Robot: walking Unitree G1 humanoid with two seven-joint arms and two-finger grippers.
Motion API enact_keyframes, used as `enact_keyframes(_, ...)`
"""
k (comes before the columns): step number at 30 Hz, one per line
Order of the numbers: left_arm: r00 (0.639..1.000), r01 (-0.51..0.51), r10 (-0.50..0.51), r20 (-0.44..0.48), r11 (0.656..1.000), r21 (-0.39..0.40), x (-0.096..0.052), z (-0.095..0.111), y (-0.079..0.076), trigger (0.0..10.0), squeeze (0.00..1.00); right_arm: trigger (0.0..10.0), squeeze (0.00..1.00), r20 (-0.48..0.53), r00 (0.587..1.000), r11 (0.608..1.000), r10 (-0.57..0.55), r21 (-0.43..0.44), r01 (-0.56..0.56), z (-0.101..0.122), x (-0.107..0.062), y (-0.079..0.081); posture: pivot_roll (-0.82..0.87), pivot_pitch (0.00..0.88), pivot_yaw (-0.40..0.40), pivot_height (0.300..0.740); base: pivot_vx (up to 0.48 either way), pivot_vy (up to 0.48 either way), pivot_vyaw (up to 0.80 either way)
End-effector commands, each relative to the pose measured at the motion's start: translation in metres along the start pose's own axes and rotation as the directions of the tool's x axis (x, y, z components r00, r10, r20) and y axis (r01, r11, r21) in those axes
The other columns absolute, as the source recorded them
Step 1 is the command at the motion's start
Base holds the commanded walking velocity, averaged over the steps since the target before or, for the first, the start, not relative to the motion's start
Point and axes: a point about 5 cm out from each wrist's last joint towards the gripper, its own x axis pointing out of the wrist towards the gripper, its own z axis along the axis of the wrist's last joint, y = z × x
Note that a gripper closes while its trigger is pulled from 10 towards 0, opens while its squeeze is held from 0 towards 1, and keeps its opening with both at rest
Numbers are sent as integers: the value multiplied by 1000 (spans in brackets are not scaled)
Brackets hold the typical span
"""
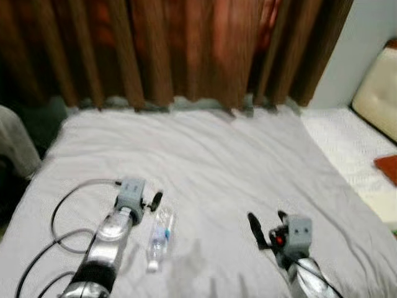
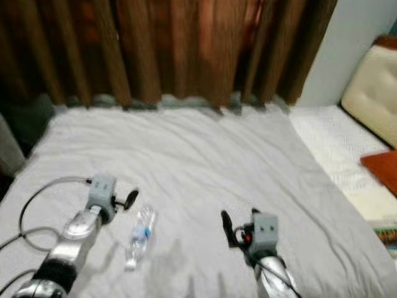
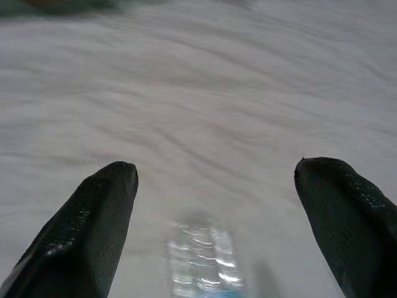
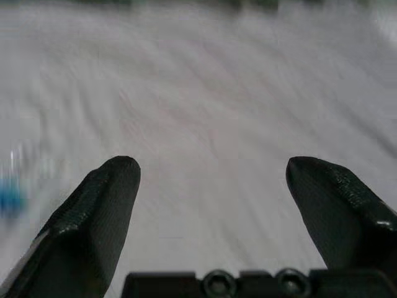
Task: Clean up the room
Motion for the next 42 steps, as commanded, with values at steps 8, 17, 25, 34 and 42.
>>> enact_keyframes(8,984,-145,143,-101,989,-5,-1,-11,25,10000,0,10000,0,-86,993,997,78,6,-77,6,-73,20,-276,508,-124,740,0,0,0)
enact_keyframes(17,960,-255,264,-92,962,100,-3,-6,44,10000,0,10000,0,-214,975,998,54,3,-55,18,-135,20,-376,627,-165,740,0,0,0)
enact_keyframes(25,907,-372,399,-136,909,189,-17,-18,71,10000,0,10000,0,-298,954,999,39,10,-38,23,-160,21,-396,629,-178,740,0,0,0)
enact_keyframes(34,894,-391,391,-220,919,44,-21,-27,77,0,0,10000,0,-305,951,999,41,9,-40,21,-153,17,-373,608,-175,740,0,0,0)
enact_keyframes(42,946,-295,304,-114,951,87,-16,-16,69,0,0,10000,0,-268,962,998,53,57,-40,12,-127,14,-278,497,-134,740,0,0,0)
